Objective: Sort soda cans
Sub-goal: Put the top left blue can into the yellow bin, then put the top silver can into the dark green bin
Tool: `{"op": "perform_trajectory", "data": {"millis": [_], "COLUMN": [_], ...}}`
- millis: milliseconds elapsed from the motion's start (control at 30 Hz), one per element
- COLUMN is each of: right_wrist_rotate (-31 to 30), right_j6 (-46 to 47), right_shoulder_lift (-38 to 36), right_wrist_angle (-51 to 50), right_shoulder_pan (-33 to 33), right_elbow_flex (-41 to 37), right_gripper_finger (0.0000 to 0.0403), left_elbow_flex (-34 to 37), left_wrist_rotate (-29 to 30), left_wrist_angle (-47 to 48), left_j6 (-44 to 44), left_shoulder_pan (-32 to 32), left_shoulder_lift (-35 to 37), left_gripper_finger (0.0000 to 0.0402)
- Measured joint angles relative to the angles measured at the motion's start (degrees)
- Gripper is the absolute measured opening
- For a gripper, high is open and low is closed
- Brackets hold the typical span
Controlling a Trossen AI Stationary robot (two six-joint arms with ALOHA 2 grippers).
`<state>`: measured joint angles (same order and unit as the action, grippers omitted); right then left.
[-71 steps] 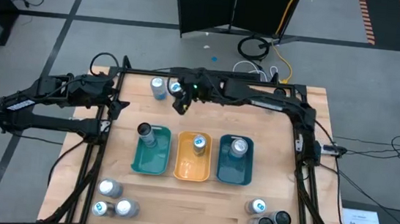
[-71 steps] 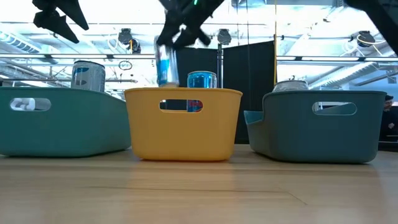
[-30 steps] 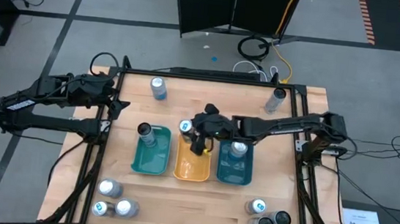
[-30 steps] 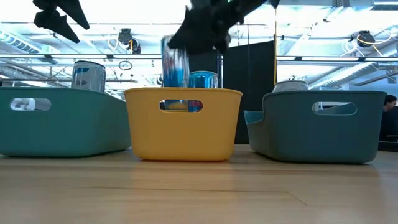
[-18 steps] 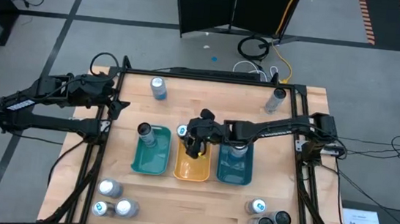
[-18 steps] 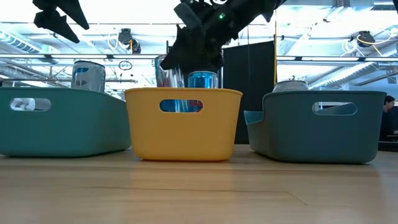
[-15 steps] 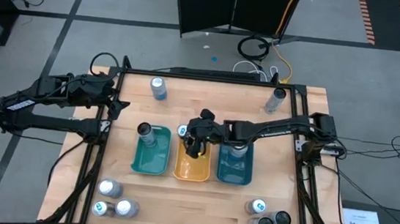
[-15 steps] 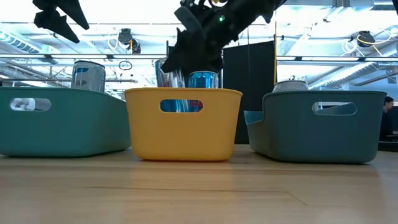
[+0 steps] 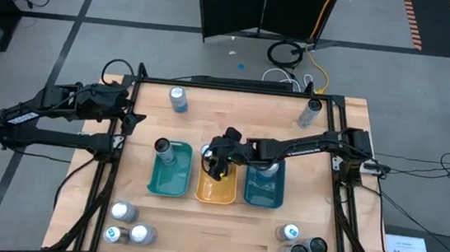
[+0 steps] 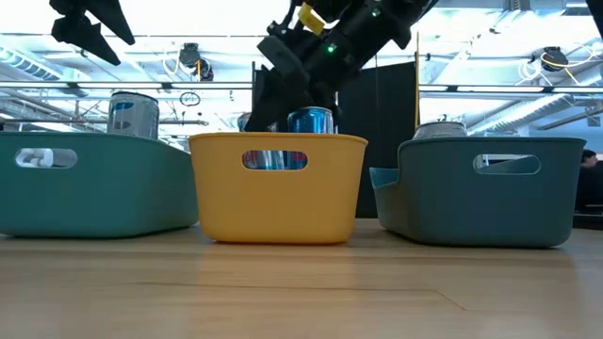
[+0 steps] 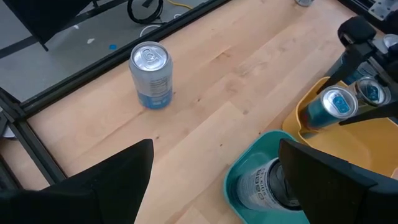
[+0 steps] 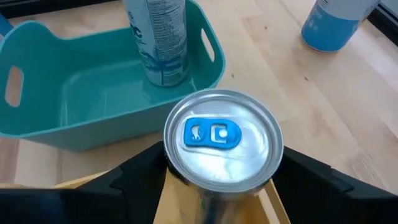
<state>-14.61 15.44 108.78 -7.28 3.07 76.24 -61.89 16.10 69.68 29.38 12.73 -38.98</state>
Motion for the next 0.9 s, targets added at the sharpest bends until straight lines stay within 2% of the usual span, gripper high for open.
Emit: {"op": "perform_trajectory", "data": {"millis": [667,900], "right_wrist_rotate": [-0.51,-0.59], "right_j6": [0.28,-1.35], "right_shoulder_lift": [-6.36,-5.38], "right_wrist_angle": [0.44,13.88], "right_shoulder_pan": [-0.15,-3.03], "right_elbow_flex": [-0.01,-0.01], "right_gripper_finger": [0.0263,0.0263], "left_elbow_flex": [0.00,0.00], "left_wrist_rotate": [-0.04,-0.04], "left_wrist_angle": [0.02,-0.01], "left_j6": [-0.14,-0.12], "left_shoulder_pan": [0.00,0.00], "left_shoulder_lift": [0.00,0.00], "left_gripper_finger": [0.0355,0.0354]}}
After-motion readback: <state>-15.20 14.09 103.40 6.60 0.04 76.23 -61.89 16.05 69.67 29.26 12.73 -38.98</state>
